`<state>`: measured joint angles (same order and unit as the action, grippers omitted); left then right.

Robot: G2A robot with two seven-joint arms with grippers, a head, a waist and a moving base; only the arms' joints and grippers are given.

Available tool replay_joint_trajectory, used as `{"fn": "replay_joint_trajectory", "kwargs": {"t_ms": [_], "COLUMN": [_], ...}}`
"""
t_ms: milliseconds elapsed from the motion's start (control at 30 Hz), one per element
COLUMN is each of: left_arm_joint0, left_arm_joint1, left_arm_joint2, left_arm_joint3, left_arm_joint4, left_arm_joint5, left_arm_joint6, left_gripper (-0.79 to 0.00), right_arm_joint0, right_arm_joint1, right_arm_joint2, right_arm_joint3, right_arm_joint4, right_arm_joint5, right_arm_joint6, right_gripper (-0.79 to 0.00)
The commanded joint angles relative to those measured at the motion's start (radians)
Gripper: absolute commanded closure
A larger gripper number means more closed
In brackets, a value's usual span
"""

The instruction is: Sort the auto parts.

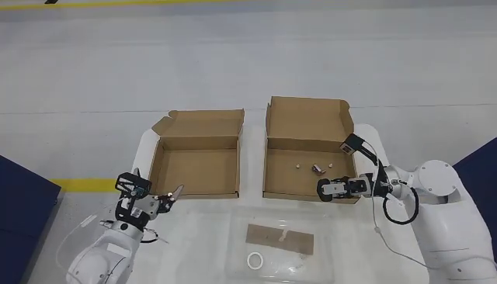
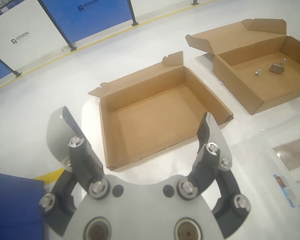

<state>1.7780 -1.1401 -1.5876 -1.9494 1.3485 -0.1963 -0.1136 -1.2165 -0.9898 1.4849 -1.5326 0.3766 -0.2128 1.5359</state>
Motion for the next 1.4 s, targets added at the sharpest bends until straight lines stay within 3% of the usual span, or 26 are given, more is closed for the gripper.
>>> {"fn": "replay_joint_trajectory", "kwargs": {"t_ms": [0,167,267,367,467,800,867,1000,1133,1367], "left_arm_joint0": [-0.001,-0.006,-0.014,-0.039,-0.074,-0.081,-0.089,-0.131,-0.231,-0.511], "left_arm_joint1": [0.0,0.001,0.008,0.016,0.024,0.025,0.029,0.031,0.026,0.034], "left_arm_joint2": [0.0,0.0,0.01,0.032,0.098,0.105,0.125,0.209,0.346,0.677], "left_arm_joint3": [0.004,-0.009,-0.074,-0.154,-0.233,-0.243,-0.265,-0.332,-0.347,-0.221], "left_arm_joint4": [0.001,0.012,0.065,0.066,0.054,0.05,0.09,0.056,-0.072,-0.178], "left_arm_joint5": [0.004,-0.009,-0.107,-0.238,-0.407,-0.421,-0.465,-0.538,-0.569,-0.376], "left_arm_joint6": [0.005,0.011,-0.049,-0.217,-0.468,-0.488,-0.522,-0.701,-0.941,-1.135], "left_gripper": [-0.785,-0.785,-0.785,-0.785,-0.785,-0.785,-0.785,-0.785,-0.785,-0.785], "right_arm_joint0": [0.0,0.0,0.0,0.0,0.0,0.0,0.0,0.0,0.0,0.0], "right_arm_joint1": [0.0,0.0,0.0,0.0,0.0,0.0,0.0,0.0,0.0,0.0], "right_arm_joint2": [0.0,0.0,0.0,0.0,0.0,0.0,0.0,0.0,0.0,0.0], "right_arm_joint3": [0.0,0.0,0.0,0.0,0.0,0.0,0.0,0.0,0.0,0.0], "right_arm_joint4": [0.0,0.0,0.0,0.0,0.0,0.0,0.0,0.0,0.0,0.0], "right_arm_joint5": [0.0,0.0,0.0,0.0,0.0,0.0,0.0,0.0,0.0,0.0], "right_arm_joint6": [0.0,0.0,0.0,0.0,0.0,0.0,0.0,0.0,0.0,0.0], "right_gripper": [-0.785,-0.785,-0.785,-0.785,-0.785,-0.785,-0.785,-0.785,-0.785,-0.785]}}
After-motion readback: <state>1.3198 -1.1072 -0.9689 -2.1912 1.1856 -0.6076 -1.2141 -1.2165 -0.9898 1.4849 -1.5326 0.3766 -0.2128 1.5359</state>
